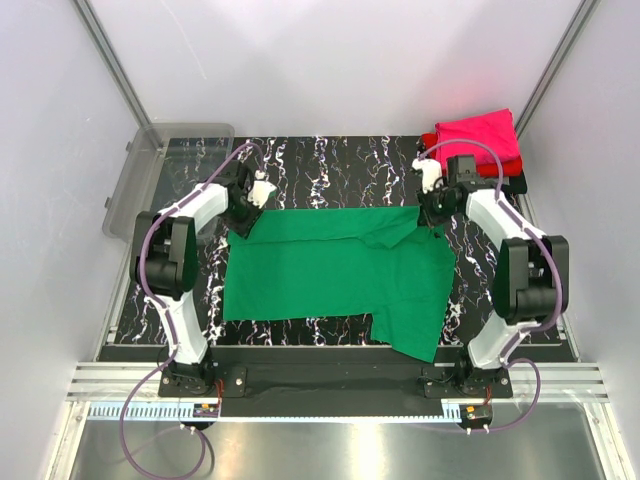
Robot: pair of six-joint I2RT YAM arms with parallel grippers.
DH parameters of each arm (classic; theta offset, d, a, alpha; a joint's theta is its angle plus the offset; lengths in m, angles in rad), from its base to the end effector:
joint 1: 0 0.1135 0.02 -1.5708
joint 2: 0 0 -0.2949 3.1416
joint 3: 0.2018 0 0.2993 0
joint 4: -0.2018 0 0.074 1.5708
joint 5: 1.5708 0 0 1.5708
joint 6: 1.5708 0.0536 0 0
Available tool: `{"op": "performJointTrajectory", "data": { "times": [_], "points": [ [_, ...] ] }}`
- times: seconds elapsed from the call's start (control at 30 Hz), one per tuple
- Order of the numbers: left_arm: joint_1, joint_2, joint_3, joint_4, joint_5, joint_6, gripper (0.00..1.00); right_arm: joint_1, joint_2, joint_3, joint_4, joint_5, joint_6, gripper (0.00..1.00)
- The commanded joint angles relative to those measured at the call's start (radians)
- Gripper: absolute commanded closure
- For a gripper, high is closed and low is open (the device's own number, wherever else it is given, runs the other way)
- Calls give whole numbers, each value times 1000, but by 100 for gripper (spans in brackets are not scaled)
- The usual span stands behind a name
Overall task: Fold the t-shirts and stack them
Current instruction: Fold the tshirt
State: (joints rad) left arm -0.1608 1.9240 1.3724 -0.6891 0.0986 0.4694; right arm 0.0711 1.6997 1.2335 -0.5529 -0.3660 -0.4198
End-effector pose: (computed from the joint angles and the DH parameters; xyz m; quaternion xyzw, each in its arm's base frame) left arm 0.4379 -0.0764 0.1672 0.3130 0.9342 -0.0228 0.1696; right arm 0.4094 0.0484 0.2221 -0.2780 0.9057 0.1260 0.2941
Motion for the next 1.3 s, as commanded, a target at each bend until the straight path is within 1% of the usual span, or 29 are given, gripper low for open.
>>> {"op": "performJointTrajectory", "data": {
  "times": [0.0, 0.03, 0.07, 0.1, 0.13, 0.17, 0.2, 0.23, 0.27, 0.3, 0.33, 0.37, 0.4, 0.43, 0.47, 0.53, 0.57, 0.63, 0.8, 0.9, 1.27],
  "points": [
    [0, 3, 5, 7, 1, -14, 72, -13, 63, 111, 80, 48, 22, 100],
    [0, 1, 5, 7, 4, -17, 72, -13, 78, 132, 93, 59, 32, 98],
    [0, 0, 4, 7, 6, -23, 72, -11, 92, 156, 105, 55, 38, 71],
    [0, -2, 2, 7, 10, -23, 72, -13, 109, 205, 100, 44, 50, 56],
    [0, -8, 1, 7, 10, -25, 72, -7, 104, 224, 87, 35, 56, 44],
    [-2, -13, -4, 7, 10, -25, 72, -2, 95, 234, 49, 30, 56, 36],
    [-3, -23, -7, 7, 12, -25, 72, 7, 46, 216, 35, 29, 33, 34],
    [-3, -29, -9, 8, 13, -25, 72, 22, 11, 187, 33, 53, 15, 34],
    [-6, -34, -9, 7, 12, -29, 72, 48, -29, 151, 31, 53, -38, 34],
    [-6, -48, -7, 5, 15, -34, 72, 62, -97, 68, 31, 39, -71, 37],
    [-8, -56, -7, 5, 16, -41, 72, 74, -124, 28, 25, 9, -103, 38],
    [-13, -69, -7, 5, 19, -46, 72, 100, -167, -41, 10, -23, -159, 44],
    [-16, -74, -7, 6, 18, -52, 72, 108, -175, -64, -2, -24, -186, 47],
    [-19, -79, -9, 5, 21, -55, 72, 117, -176, -78, -22, -84, -210, 51],
    [-26, -83, -12, 6, 20, -57, 72, 127, -173, -84, -75, -115, -233, 55],
    [-34, -91, -16, 2, 13, -49, 72, 151, -134, -77, -128, -183, -280, 62],
    [-42, -94, -21, 0, 6, -48, 72, 160, -115, -72, -160, -186, -287, 63],
    [-45, -102, -26, -1, 1, -48, 72, 174, -63, -54, -166, -182, -277, 66],
    [-46, -120, -36, -9, -8, -43, 72, 177, 89, 32, -170, -142, -258, 62],
    [-46, -129, -49, -10, -16, -38, 72, 177, 142, 76, -168, -139, -260, 60],
    [-46, -138, -79, -12, -33, -37, 72, 177, 245, 173, -130, -159, -223, 59]
  ]
}}
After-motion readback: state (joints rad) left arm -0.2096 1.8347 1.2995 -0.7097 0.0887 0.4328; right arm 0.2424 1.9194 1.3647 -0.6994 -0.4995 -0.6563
